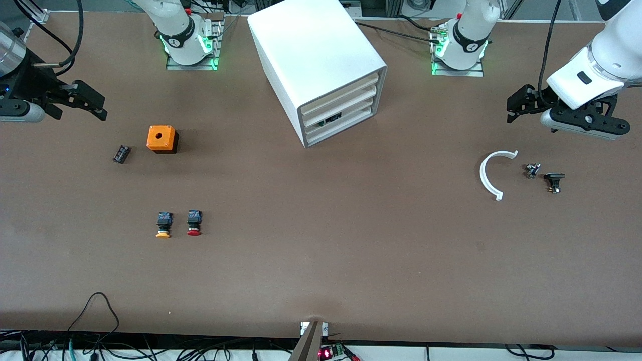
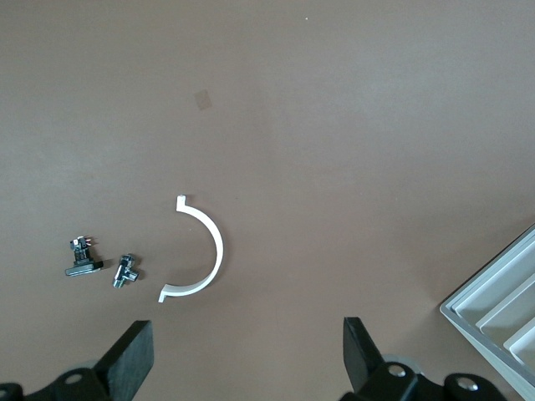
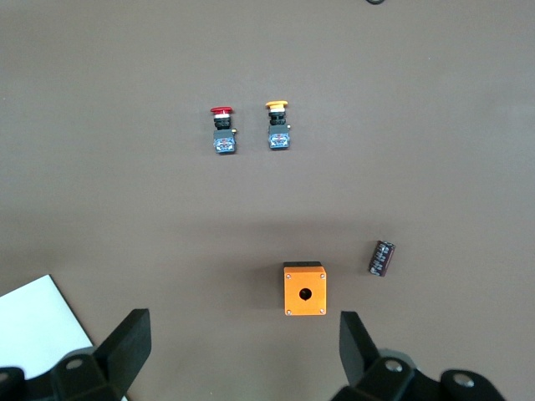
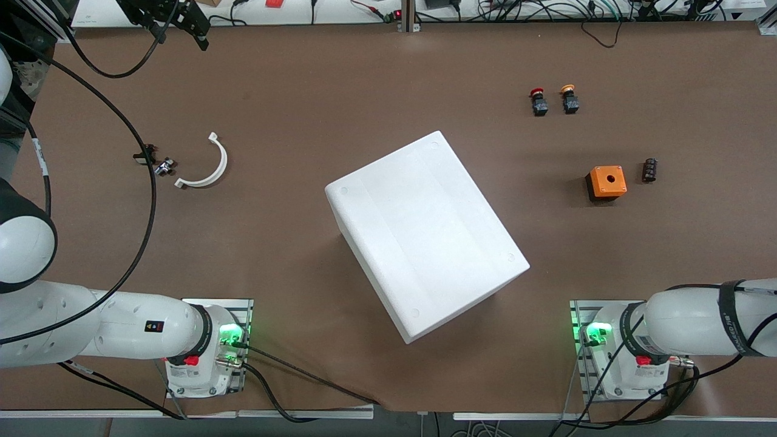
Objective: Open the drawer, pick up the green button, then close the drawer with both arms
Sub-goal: 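Move the left gripper to the drawer handle while the right gripper approaches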
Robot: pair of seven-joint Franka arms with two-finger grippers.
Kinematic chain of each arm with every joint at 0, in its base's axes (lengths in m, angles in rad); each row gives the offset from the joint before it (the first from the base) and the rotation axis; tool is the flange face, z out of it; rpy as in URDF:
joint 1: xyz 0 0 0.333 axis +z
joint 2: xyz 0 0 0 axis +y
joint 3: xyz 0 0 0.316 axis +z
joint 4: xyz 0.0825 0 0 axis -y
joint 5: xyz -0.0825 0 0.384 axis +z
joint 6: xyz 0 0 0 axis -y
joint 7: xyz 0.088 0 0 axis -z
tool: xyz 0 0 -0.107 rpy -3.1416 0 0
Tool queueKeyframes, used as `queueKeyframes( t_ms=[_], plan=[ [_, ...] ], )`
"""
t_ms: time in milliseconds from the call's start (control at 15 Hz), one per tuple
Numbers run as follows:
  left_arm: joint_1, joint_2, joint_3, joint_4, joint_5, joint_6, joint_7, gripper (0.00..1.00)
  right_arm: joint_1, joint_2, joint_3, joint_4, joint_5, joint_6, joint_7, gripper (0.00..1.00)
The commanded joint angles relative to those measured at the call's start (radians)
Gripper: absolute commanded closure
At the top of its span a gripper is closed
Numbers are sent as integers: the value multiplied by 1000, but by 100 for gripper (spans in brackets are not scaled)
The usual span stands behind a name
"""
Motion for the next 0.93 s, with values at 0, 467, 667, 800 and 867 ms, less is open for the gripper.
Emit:
queueKeyframes(
  t_ms=[0,467,667,800,867],
  plan=[
    [-3,19,4,38,-12,-26,-5,0,-13,14,1,27,-1,-18,-4,0],
    [-4,19,3,38,-14,-27,-7,0,16,40,9,79,-24,-53,13,0],
    [-1,19,3,37,-41,-71,7,0,16,72,9,67,-10,-47,19,0],
    [10,30,7,37,-118,-121,8,0,16,86,9,57,-7,-33,4,0],
    [10,33,4,37,-129,-150,8,0,16,98,9,57,-7,-33,4,0]
  ],
)
